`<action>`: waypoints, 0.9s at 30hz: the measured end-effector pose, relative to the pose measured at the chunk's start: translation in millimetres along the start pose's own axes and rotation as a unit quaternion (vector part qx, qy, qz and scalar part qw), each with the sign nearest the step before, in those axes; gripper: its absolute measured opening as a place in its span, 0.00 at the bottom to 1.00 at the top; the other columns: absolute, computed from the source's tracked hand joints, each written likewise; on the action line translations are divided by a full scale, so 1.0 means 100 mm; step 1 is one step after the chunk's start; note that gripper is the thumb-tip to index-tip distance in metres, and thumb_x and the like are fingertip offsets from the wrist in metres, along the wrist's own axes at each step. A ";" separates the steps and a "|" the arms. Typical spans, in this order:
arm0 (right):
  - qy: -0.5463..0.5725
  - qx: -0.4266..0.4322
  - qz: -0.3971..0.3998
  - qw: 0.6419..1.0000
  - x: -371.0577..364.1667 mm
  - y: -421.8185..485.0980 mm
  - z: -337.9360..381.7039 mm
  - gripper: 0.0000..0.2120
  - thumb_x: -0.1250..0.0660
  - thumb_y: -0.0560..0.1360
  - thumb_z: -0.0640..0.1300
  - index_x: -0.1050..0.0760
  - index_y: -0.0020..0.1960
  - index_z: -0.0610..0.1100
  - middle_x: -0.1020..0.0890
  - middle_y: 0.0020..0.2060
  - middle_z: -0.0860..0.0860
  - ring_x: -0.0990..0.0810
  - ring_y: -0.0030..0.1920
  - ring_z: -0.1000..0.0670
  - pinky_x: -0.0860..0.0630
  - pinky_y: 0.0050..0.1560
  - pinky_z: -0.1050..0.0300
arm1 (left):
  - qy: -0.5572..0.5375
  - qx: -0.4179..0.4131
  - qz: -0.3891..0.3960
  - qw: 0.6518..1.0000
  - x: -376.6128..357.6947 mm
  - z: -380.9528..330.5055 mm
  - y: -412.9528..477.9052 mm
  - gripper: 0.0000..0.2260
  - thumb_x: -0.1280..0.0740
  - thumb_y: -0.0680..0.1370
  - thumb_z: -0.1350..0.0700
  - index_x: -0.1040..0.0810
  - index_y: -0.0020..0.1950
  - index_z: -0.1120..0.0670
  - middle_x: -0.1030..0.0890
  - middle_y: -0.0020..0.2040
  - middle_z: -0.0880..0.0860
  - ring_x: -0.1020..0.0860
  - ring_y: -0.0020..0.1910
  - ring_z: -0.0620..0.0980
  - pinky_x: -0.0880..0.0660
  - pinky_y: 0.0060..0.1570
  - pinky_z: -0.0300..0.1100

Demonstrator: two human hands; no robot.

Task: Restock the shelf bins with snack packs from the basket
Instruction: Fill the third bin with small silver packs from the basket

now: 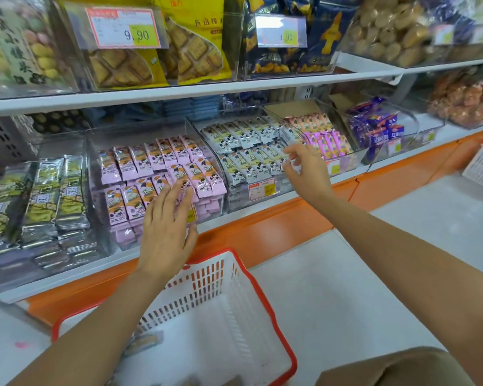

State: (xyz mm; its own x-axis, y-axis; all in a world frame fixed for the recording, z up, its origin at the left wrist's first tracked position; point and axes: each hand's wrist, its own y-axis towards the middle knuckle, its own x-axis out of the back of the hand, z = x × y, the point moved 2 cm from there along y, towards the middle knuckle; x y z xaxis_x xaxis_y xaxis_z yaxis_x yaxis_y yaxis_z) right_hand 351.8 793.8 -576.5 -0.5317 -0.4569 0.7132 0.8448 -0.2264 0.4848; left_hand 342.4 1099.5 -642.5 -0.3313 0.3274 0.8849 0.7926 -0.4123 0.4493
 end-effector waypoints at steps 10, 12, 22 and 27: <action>0.134 0.065 0.183 0.972 -1.02 -1.42 0.78 0.07 0.33 0.77 0.42 0.23 0.55 0.48 0.23 0.43 0.55 0.25 0.41 0.58 0.28 0.41 0.65 | 0.009 -0.021 0.032 0.999 0.01 0.39 -1.03 0.21 0.44 0.76 0.53 0.25 0.66 0.58 0.25 0.59 0.57 0.27 0.59 0.59 0.33 0.59 0.53; 0.127 0.061 0.215 0.966 -1.29 -1.67 0.84 0.08 0.32 0.76 0.42 0.22 0.55 0.46 0.22 0.43 0.53 0.25 0.40 0.56 0.26 0.42 0.60 | 0.018 0.001 0.077 0.997 -0.07 0.60 -1.27 0.22 0.44 0.74 0.53 0.25 0.65 0.57 0.24 0.58 0.56 0.26 0.57 0.59 0.34 0.57 0.51; 0.028 0.054 0.509 0.858 -2.59 -2.78 0.77 0.14 0.32 0.77 0.50 0.25 0.62 0.48 0.22 0.54 0.50 0.24 0.50 0.51 0.26 0.52 0.56 | 0.055 0.109 0.224 0.967 -0.60 1.54 -2.08 0.38 0.62 0.82 0.37 0.30 0.72 0.64 0.27 0.70 0.64 0.28 0.68 0.67 0.37 0.68 0.64; -0.048 0.063 0.615 0.785 -3.11 -3.21 0.48 0.17 0.31 0.77 0.47 0.28 0.64 0.47 0.25 0.59 0.47 0.27 0.59 0.47 0.29 0.57 0.54 | 0.079 0.097 0.226 0.966 -0.84 1.87 -2.31 0.31 0.46 0.77 0.47 0.36 0.77 0.62 0.33 0.75 0.61 0.34 0.73 0.64 0.42 0.73 0.60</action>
State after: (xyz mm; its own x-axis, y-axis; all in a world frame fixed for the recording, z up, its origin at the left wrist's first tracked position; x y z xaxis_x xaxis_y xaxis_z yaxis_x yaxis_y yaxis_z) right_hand 243.3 1050.2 -929.4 0.6731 -0.1948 0.7135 0.7136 0.4246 -0.5572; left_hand 283.0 1326.0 -843.7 0.0095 0.0114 0.9999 0.9506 -0.3102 -0.0055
